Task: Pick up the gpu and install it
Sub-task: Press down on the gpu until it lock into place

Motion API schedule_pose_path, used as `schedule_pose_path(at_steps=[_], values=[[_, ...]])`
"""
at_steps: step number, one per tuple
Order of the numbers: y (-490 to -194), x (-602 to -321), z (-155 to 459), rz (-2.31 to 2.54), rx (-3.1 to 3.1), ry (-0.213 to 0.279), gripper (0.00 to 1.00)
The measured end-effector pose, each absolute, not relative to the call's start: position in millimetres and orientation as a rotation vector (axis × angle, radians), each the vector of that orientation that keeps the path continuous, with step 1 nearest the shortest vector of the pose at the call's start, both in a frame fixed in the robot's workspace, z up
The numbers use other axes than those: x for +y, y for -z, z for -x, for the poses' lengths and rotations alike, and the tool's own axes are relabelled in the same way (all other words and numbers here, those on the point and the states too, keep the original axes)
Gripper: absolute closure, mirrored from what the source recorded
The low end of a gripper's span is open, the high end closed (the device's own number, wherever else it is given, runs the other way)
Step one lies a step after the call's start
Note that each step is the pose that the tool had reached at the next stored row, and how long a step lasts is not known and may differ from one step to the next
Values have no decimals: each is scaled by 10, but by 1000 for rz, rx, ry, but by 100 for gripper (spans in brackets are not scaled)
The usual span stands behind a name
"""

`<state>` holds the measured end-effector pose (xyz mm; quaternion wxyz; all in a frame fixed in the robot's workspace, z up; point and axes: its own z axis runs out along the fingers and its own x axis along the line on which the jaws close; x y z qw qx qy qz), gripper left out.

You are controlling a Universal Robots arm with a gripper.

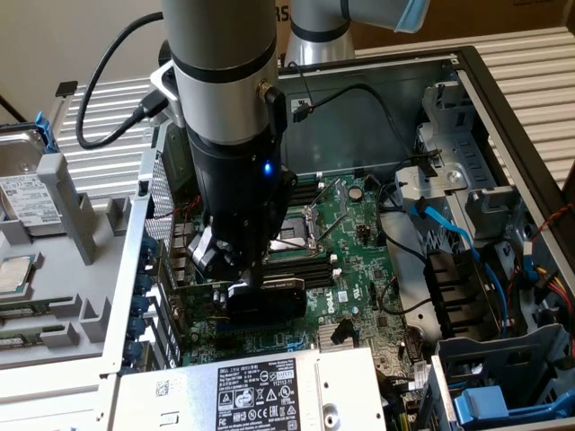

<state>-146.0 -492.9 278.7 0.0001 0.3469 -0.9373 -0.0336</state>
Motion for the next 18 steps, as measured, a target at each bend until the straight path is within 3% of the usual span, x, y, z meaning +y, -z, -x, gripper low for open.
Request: schedule_pose_path(at_steps=[18], values=[[-2787, -4930, 1468, -1070, -2952, 106, 89]])
